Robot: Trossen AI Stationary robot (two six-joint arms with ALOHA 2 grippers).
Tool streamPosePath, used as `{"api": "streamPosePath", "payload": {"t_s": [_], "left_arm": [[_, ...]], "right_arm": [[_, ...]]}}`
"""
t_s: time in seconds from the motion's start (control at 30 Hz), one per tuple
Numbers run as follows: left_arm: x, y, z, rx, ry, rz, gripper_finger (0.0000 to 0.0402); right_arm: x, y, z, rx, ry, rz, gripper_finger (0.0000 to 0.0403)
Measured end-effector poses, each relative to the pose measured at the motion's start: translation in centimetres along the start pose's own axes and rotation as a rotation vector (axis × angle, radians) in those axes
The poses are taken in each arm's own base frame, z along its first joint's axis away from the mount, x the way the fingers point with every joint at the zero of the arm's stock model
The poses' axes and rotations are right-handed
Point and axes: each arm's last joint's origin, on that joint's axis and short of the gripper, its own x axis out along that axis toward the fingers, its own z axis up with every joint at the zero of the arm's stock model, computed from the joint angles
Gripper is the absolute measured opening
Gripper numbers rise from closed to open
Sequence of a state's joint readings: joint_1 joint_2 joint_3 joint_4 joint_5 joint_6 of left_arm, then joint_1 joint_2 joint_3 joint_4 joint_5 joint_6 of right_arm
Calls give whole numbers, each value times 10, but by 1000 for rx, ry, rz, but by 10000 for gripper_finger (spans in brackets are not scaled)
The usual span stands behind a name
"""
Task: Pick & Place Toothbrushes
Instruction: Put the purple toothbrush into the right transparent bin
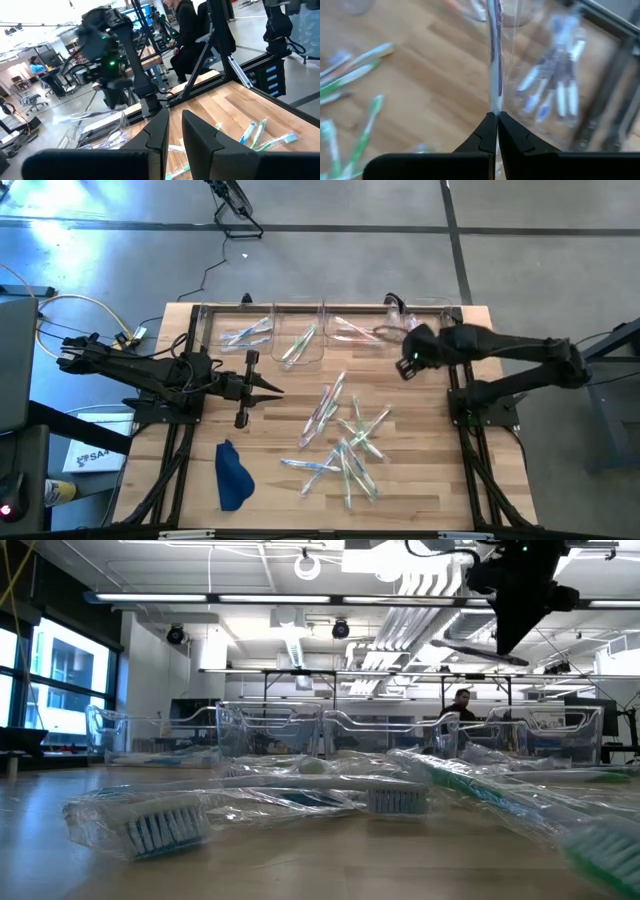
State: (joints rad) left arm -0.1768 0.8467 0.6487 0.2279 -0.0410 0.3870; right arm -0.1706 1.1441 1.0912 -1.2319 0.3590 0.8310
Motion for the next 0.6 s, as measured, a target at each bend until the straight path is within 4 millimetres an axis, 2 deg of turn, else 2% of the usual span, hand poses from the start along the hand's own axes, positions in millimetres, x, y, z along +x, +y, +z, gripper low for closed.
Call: {"api": "streamPosePath", "payload": {"t_s": [0.3, 0.6], "left_arm": [[0, 0, -1, 0, 10, -4, 49], [0, -2, -4, 2, 43, -17, 49]], "right_arm": [[21, -35, 29, 71, 82, -77, 3], [44, -66, 49, 169, 192, -131, 3]]}}
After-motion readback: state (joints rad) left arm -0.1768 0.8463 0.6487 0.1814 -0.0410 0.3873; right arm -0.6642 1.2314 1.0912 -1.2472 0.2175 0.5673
